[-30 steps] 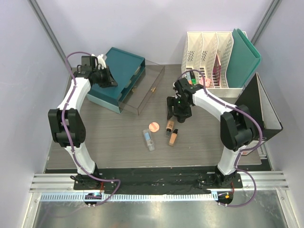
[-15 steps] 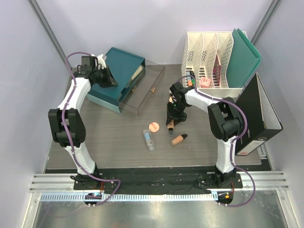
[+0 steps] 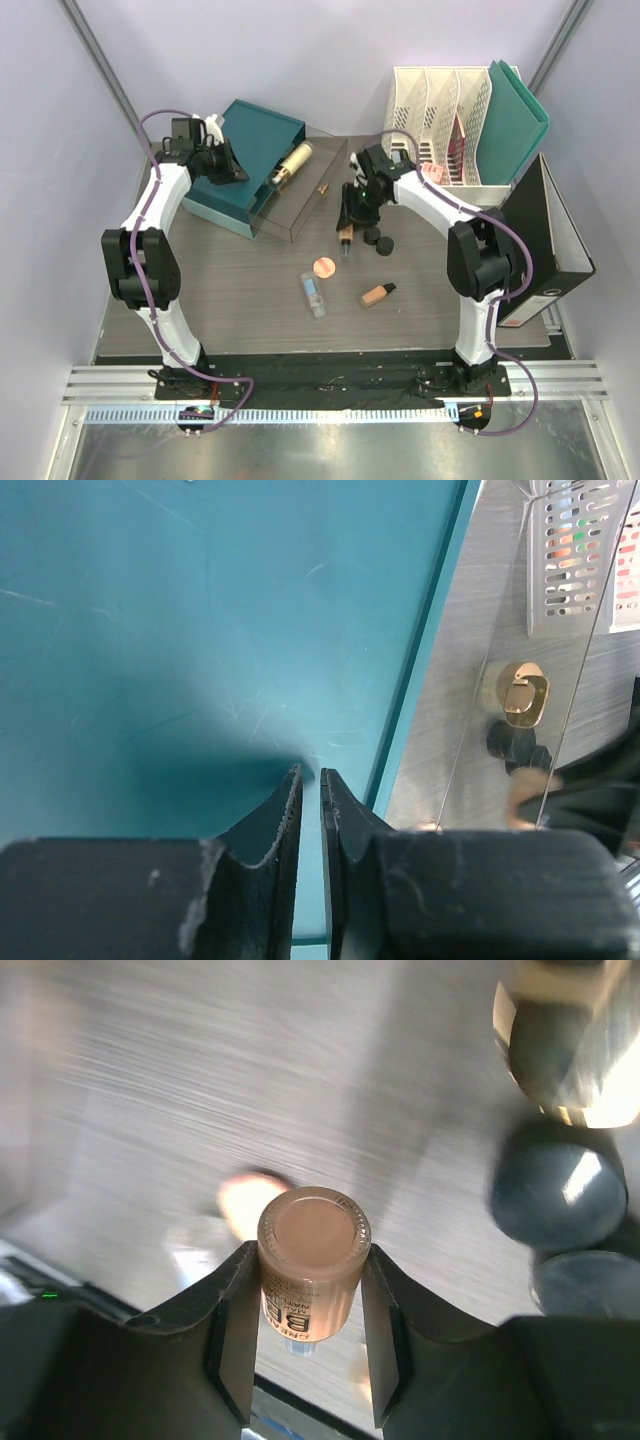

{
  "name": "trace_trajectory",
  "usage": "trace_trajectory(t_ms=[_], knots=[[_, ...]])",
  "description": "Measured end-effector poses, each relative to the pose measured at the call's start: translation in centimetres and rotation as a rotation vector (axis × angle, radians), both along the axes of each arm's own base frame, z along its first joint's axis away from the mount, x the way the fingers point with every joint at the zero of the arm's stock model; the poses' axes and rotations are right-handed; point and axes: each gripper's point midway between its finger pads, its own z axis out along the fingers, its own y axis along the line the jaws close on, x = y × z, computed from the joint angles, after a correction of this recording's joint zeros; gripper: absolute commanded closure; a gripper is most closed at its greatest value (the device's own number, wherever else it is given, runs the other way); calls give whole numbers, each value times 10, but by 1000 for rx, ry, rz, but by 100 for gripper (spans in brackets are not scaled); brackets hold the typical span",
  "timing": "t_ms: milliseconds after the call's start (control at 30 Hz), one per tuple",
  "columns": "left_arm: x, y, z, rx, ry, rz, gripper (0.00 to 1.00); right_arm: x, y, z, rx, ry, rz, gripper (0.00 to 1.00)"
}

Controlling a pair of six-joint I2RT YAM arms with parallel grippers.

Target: Organize the makeup

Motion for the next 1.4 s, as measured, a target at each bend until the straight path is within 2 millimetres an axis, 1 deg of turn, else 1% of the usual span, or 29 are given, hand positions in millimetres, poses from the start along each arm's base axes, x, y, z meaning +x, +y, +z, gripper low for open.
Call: trace_trajectory(t_ms=[133, 167, 267, 367, 433, 500, 533, 633, 667, 800, 933, 967, 1000, 1067, 1100, 1200, 1233, 1267, 1367, 1400], knots=[[0, -1, 0, -2, -1, -2, 85, 36, 24, 60, 132, -157, 8, 99], [0, -1, 0, -4, 0, -3, 85, 47, 31, 80, 183, -205, 5, 99], [1, -1, 0, -8, 0, -3, 85, 65, 46, 117, 294, -291, 9, 99], [1, -2, 0, -13, 1, -4, 85, 76, 57, 143, 395, -340, 16, 99], [2, -3, 1, -15, 1, -6, 85, 82, 64, 154, 456, -352, 15, 99], [3, -3, 0, -18, 2, -7, 84, 91, 74, 162, 527, -362, 9, 99], [3, -3, 0, -19, 2, -7, 84, 97, 80, 164, 559, -366, 7, 99], [3, -4, 1, -26, 4, -2, 84, 117, 96, 160, 628, -355, -8, 99], [3, -4, 1, -28, 6, 1, 84, 125, 102, 155, 644, -346, -14, 99], [3, -4, 1, -33, 7, 2, 84, 148, 118, 132, 662, -320, -41, 98], [3, -5, 1, -35, 8, 3, 83, 166, 128, 108, 636, -317, -83, 91], [4, -5, 1, -35, 8, 3, 84, 169, 130, 104, 628, -320, -93, 89], [4, -5, 1, -35, 8, 3, 83, 170, 132, 101, 622, -321, -100, 79], [4, -5, 1, -35, 8, 3, 83, 173, 136, 100, 615, -328, -114, 66], [4, -5, 1, -35, 7, 3, 83, 174, 137, 101, 610, -335, -119, 58], [4, -5, 1, -36, 8, 2, 83, 177, 138, 102, 600, -348, -134, 48], [4, -5, 1, -36, 7, 2, 83, 178, 137, 102, 596, -354, -140, 47], [4, -5, 1, -36, 8, 2, 83, 179, 137, 101, 590, -357, -147, 43], [4, -5, 1, -36, 7, 2, 83, 182, 135, 99, 577, -365, -164, 37], [4, -5, 1, -36, 7, 2, 83, 183, 134, 99, 573, -369, -168, 37]])
